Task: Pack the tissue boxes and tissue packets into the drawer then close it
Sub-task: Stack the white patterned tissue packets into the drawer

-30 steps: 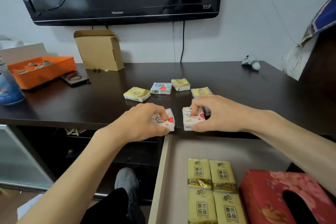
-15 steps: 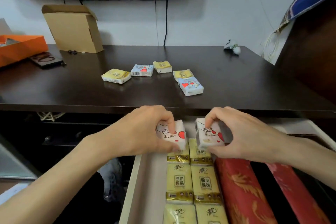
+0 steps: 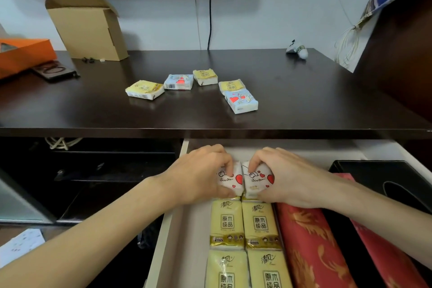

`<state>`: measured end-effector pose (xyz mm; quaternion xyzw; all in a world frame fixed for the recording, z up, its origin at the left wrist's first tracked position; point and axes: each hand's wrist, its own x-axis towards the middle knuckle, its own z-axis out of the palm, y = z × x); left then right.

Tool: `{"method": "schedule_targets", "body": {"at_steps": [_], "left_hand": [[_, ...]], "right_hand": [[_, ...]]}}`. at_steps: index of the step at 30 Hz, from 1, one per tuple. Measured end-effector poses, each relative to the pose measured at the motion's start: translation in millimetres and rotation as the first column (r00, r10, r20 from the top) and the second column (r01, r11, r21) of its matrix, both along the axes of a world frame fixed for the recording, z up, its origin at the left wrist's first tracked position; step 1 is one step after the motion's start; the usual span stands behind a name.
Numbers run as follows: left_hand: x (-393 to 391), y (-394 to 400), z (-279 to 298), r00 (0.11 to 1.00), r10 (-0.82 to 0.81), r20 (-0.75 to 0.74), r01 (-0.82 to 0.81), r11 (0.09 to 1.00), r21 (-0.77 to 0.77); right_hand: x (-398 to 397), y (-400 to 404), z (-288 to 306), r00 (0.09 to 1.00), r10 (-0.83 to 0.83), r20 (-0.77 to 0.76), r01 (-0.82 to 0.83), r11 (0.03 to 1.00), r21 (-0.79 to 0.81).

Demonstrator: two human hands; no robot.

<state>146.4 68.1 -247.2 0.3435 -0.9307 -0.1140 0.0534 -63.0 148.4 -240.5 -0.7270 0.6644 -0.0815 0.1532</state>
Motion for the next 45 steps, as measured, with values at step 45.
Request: {"method": "schedule_targets", "body": {"at_steps": [45], "left_hand": [[-2.6,-133.6,44.2,0.896,0.382,-0.225,-0.433,0.865,-0.254]], "right_hand": [[-7.1,-117.0,25.1,0.958,-0.033,0.285,0.151,0.903,-0.403]]}}
